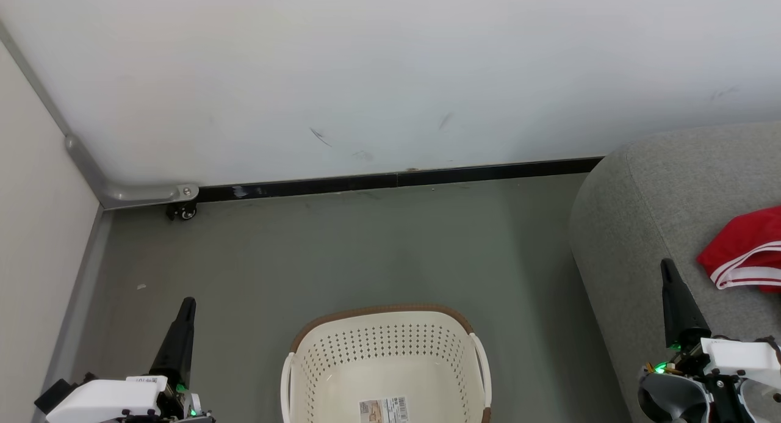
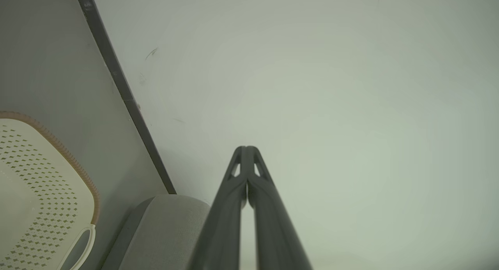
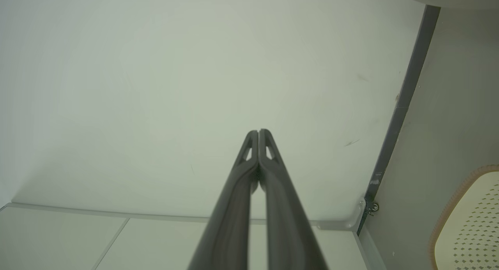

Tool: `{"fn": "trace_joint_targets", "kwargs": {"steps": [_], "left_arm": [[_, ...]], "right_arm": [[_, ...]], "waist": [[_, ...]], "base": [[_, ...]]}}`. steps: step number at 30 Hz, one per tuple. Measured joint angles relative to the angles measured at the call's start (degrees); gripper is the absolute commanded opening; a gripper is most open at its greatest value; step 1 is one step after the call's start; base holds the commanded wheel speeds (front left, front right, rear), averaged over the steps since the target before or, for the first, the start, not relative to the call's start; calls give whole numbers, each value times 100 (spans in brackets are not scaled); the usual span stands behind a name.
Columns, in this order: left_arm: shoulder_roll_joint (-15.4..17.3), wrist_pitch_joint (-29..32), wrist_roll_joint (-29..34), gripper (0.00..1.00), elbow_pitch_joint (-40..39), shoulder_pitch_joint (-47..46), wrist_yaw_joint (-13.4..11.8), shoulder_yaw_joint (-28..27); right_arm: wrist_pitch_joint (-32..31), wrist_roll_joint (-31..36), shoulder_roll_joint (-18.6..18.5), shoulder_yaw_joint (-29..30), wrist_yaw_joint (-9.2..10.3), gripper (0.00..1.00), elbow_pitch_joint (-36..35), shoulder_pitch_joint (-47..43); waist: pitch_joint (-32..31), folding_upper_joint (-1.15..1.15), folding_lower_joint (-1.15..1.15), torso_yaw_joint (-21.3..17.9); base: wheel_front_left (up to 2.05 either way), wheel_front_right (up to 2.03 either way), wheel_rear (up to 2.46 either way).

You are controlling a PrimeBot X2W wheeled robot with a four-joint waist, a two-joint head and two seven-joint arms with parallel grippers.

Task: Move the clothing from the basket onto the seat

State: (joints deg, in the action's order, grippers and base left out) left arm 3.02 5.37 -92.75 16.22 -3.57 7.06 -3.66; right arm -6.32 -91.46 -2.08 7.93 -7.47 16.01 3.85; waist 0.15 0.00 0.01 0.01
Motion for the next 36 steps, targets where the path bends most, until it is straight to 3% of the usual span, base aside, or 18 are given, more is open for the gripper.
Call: {"fn": "trace_joint_targets", "kwargs": {"steps": [36], "left_arm": [[-3, 0, 1, 0, -9, 0, 0, -11]], "right_arm": [[0, -1, 0, 0, 0, 0, 0, 0]], "waist": [[1, 0, 0, 0]], "base": [[0, 0, 0]]}}
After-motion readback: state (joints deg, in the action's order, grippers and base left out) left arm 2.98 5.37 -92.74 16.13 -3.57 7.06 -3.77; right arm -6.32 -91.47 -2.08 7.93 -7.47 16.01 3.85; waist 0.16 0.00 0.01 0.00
